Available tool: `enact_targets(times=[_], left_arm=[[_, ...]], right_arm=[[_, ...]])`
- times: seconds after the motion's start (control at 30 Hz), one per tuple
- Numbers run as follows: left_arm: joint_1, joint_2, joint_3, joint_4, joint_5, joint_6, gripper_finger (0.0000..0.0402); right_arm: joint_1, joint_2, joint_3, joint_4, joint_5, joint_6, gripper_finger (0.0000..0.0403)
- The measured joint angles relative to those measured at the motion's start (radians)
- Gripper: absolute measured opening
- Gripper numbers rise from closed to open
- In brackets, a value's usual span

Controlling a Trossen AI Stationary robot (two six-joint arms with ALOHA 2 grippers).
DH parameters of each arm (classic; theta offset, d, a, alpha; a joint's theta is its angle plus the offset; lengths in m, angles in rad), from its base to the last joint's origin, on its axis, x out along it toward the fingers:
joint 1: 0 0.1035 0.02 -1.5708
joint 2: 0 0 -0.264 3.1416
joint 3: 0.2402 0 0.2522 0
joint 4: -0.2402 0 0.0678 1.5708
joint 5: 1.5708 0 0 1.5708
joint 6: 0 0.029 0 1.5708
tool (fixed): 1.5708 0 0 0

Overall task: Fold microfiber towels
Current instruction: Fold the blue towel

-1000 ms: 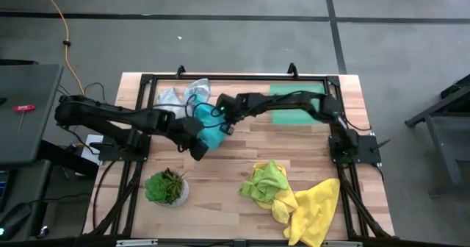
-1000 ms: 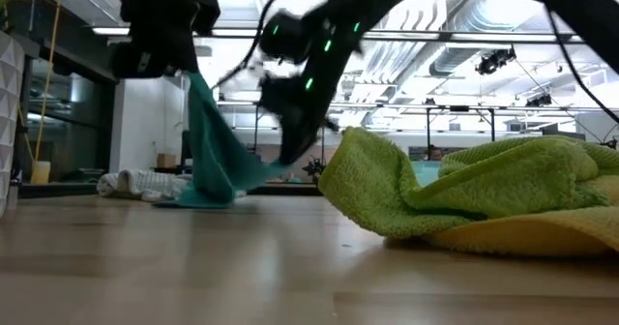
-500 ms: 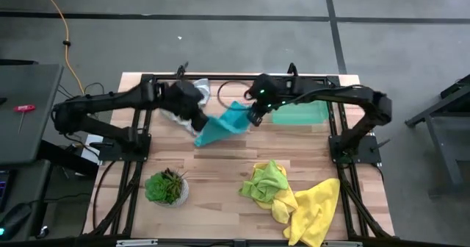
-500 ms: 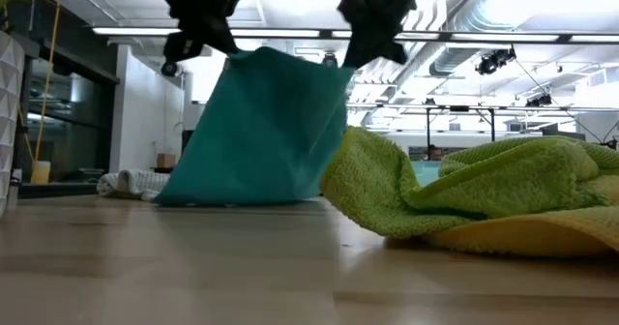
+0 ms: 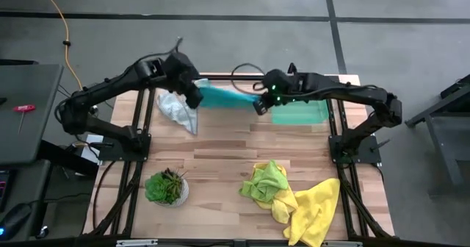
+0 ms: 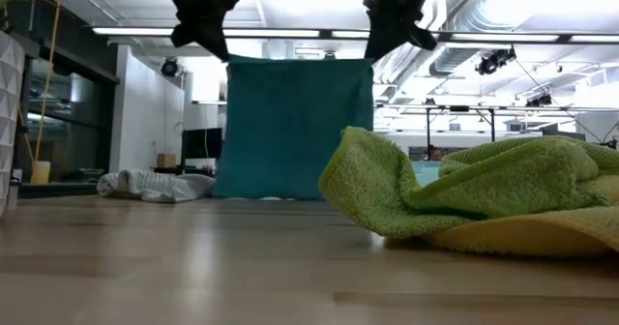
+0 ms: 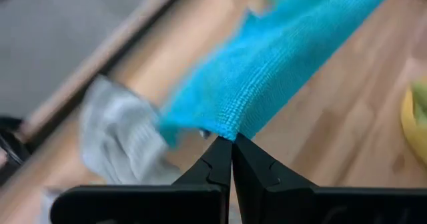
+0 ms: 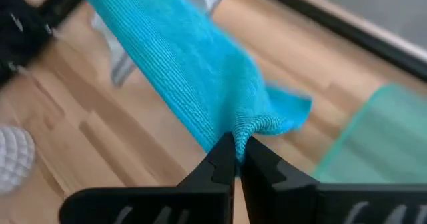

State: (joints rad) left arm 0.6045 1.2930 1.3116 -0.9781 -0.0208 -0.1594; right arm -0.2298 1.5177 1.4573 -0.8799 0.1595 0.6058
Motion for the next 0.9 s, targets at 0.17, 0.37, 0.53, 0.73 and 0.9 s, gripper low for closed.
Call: enact_targets(times=[0.17,0.37,0.53,0.73,0.9], left_arm=[[-0.129,0.001,-0.091,-0.037,0.019,-0.11,0.0],[-0.318,0.001,-0.252,-0.012,0.063,-0.335,0.0],[-0.453,0.001,-0.372,0.076,0.114,-0.547,0.0],[-0.58,0.001,-0.484,0.249,0.168,-0.757,0.0],[-0.583,0.001,-0.518,0.306,0.138,-0.826,0.0]], right_arm=[[0.097,0.056,0.0,-0.057,0.034,0.078,0.0],[0.197,0.192,0.0,-0.081,-0.007,0.137,0.0],[0.249,0.305,0.0,-0.073,-0.071,0.157,0.0],[0.287,0.365,0.0,-0.073,-0.169,0.209,0.0],[0.266,0.365,0.0,-0.056,-0.159,0.275,0.0]])
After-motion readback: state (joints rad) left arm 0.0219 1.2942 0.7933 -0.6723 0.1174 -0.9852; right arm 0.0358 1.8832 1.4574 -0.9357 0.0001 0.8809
